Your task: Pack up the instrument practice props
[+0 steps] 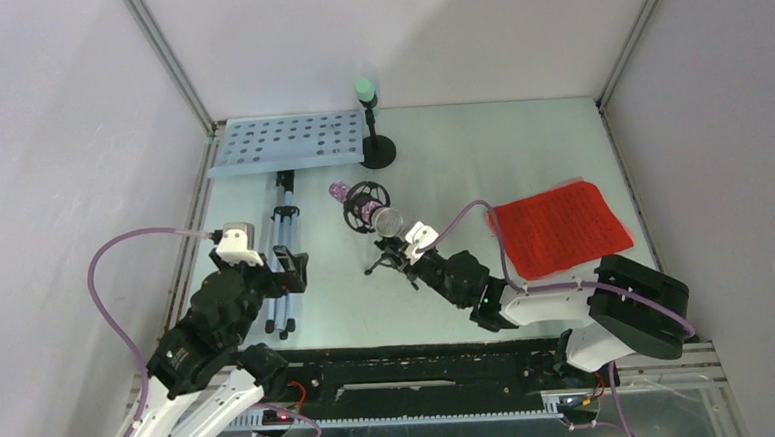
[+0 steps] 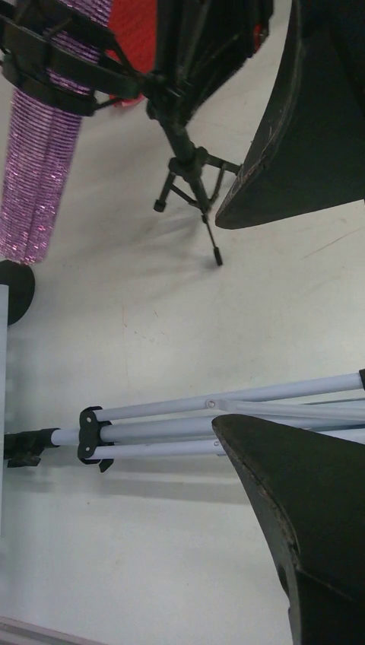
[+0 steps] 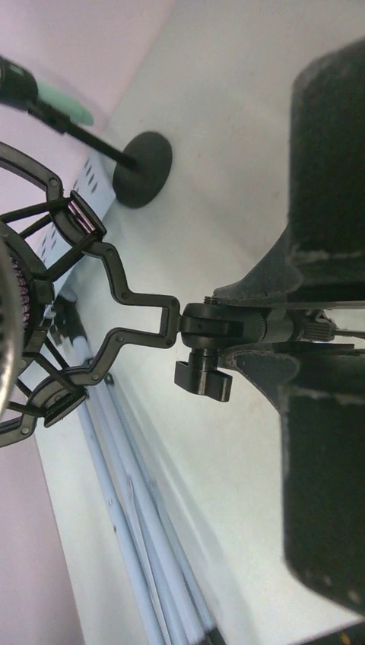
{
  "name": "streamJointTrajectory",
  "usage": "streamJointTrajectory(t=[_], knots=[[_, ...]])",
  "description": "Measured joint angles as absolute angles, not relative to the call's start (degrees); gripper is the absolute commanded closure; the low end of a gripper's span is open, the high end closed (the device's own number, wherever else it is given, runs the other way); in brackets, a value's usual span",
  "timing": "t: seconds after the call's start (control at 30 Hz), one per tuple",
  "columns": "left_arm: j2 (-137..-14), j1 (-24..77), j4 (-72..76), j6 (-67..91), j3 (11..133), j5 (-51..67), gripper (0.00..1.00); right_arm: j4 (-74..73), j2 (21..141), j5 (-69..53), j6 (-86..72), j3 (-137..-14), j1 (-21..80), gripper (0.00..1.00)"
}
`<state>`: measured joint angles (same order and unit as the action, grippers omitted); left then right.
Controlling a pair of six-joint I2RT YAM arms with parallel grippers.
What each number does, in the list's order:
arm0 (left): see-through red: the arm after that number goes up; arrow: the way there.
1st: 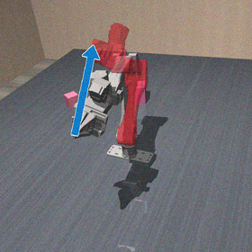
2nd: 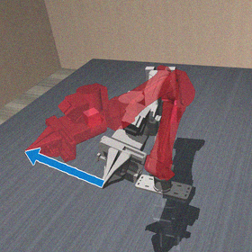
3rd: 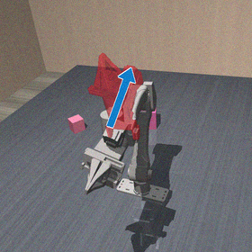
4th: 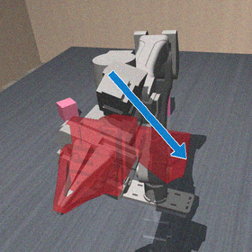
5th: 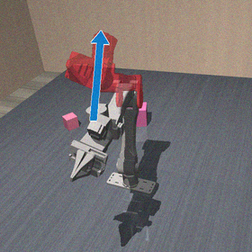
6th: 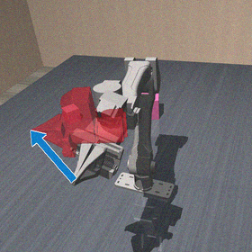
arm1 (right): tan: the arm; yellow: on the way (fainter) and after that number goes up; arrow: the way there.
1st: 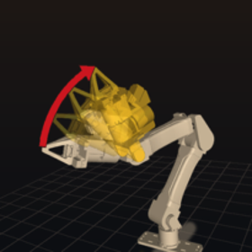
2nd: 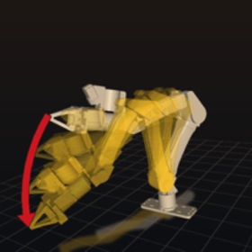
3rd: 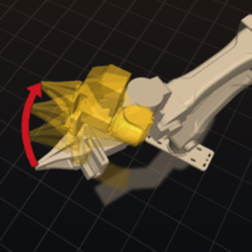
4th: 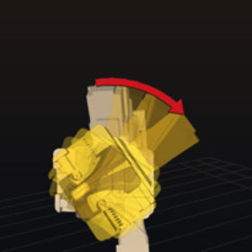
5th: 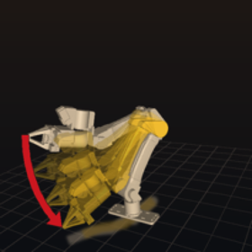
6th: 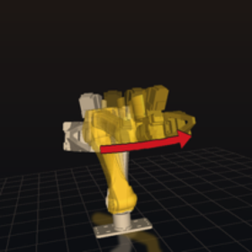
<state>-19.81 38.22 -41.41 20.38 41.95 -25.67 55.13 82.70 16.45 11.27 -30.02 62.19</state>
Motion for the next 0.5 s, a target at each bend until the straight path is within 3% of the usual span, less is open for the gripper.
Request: streamJointTrajectory(t=[0.2, 0.33, 0.47, 0.5], knots=[[-19.22, 38.22, -41.21, 20.38, 41.95, -25.28, 0.0, 55.94, 82.72, 17.26, 9.67, -29.54, 66.3, 0.97], [-19.22, 38.22, -41.21, 20.38, 41.95, -25.26, 0.0, 56.47, 82.94, 17.06, 7.53, -29.28, 66.92, 0.81], [-19.22, 38.22, -41.21, 20.38, 41.95, -25.21, 0.0, 57.19, 83.55, 17.98, 5.34, -29.28, 67.02, 0.58], [-19.22, 38.22, -41.21, 20.38, 41.95, -25.19, 0.0, 57.23, 83.59, 18.11, 4.82, -29.3, 67.16, 0.48]])
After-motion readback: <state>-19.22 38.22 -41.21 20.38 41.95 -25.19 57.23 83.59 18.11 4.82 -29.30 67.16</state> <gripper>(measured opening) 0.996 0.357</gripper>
